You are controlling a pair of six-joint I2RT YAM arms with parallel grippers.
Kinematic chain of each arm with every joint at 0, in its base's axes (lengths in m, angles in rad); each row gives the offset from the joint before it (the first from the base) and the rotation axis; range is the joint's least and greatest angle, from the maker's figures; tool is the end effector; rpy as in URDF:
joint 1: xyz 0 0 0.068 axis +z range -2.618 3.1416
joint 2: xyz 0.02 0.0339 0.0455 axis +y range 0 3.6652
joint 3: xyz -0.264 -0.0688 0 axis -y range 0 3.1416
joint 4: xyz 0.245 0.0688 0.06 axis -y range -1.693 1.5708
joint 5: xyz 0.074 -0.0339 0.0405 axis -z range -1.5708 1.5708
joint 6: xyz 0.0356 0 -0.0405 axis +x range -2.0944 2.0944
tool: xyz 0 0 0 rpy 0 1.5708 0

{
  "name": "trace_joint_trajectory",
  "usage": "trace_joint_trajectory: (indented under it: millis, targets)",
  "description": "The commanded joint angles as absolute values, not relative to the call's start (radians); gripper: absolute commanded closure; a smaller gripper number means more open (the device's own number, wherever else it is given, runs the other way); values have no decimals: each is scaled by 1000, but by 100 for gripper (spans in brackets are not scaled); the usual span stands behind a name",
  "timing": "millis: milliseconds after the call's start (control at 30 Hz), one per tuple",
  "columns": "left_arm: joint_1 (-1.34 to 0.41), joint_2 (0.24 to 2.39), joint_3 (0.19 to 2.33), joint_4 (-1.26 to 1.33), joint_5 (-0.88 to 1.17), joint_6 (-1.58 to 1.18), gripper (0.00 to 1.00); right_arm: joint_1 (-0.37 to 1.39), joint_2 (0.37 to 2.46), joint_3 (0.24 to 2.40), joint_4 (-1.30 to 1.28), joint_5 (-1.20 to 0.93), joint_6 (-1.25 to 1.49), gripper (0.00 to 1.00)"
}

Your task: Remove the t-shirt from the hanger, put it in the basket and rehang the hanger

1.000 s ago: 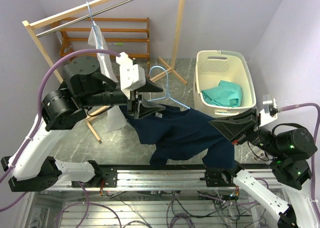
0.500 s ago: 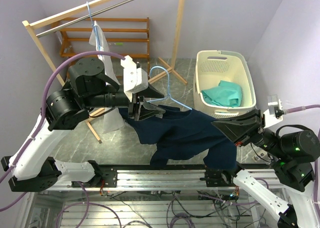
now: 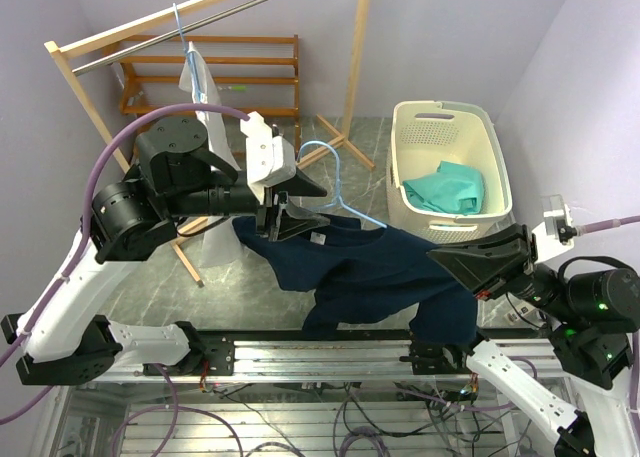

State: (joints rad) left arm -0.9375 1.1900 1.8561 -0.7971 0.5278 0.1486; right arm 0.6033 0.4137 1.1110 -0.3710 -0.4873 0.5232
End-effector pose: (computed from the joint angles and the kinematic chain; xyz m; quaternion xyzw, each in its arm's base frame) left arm 0.0928 -0.1567 0.5435 0.5223 0.5326 -0.4257 0.5122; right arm 0.0131 0.0293 0.4568 -0.2185 0.5573 0.5399 0.5917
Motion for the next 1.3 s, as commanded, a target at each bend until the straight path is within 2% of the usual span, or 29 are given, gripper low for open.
trace_joint_trajectory:
  millis: [0,233,300,367,600,733,767,900,1167,1200,1233,1267]
  targets:
    - [-942,1189,1852,-782,535,143,44,604,388,1128,-258,-515,568,100]
    - [-941,1216,1859,-752,566,129,50,602,393,1126,-255,-518,571,100]
    - [-942,1230,1868,-751,577,126,63,603,394,1123,-256,-518,571,100]
    - [-941,1247,1876,-760,585,124,91,603,392,1120,-259,-516,570,100]
    - [-941,1238,1871,-788,526,149,93,604,380,1131,-346,-458,532,98]
    - [-941,1229,1921,-843,453,179,93,603,348,1139,-498,-349,478,53]
    - [-940,1230,1940,-863,445,185,93,603,336,1141,-540,-328,465,46]
    - [-941,1229,1998,-913,419,194,93,603,279,1136,-663,-242,444,37]
    - [-940,1228,2005,-907,429,190,93,603,262,1123,-724,-190,426,38]
    - [-941,1230,2008,-908,432,188,93,604,270,1122,-725,-178,421,41]
    - [-941,1231,2008,-907,433,188,93,603,276,1119,-726,-170,417,49]
    - [-940,1230,2008,-904,429,187,93,604,282,1115,-723,-162,413,64]
